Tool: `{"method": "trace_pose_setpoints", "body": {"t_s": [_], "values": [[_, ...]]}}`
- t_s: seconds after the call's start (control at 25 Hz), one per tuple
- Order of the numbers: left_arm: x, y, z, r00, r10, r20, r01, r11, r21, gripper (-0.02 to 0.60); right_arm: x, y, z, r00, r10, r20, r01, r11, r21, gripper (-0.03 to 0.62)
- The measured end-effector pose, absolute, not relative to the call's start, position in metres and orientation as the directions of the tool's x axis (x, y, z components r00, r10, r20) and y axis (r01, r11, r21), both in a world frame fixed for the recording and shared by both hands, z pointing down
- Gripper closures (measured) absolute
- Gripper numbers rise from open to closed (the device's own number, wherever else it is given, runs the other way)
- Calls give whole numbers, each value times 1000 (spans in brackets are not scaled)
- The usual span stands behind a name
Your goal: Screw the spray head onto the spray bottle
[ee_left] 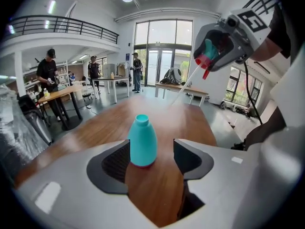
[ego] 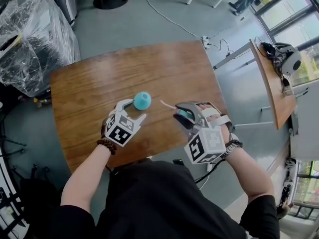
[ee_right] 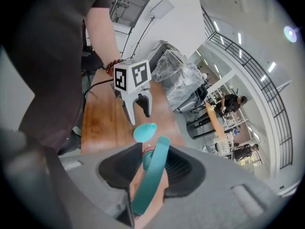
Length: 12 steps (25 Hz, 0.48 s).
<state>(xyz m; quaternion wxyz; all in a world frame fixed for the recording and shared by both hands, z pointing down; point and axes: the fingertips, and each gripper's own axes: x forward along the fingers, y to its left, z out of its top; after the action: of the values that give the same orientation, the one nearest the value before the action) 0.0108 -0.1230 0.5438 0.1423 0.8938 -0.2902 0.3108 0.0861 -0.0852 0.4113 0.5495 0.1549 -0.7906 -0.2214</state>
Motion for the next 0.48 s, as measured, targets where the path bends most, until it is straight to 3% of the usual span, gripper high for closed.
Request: {"method": "trace_pose_setpoints", "body": {"t_s": [0.24, 0.48], "values": [[13, -140, 566, 620, -472, 627, -633, -773, 43, 153, 77, -84, 397, -357, -484, 799, 1, 855, 518, 467], [26, -148, 586, 640, -475, 604, -611, -792, 25, 130, 71, -84, 386, -331, -480, 813, 14, 859, 513, 467]]}}
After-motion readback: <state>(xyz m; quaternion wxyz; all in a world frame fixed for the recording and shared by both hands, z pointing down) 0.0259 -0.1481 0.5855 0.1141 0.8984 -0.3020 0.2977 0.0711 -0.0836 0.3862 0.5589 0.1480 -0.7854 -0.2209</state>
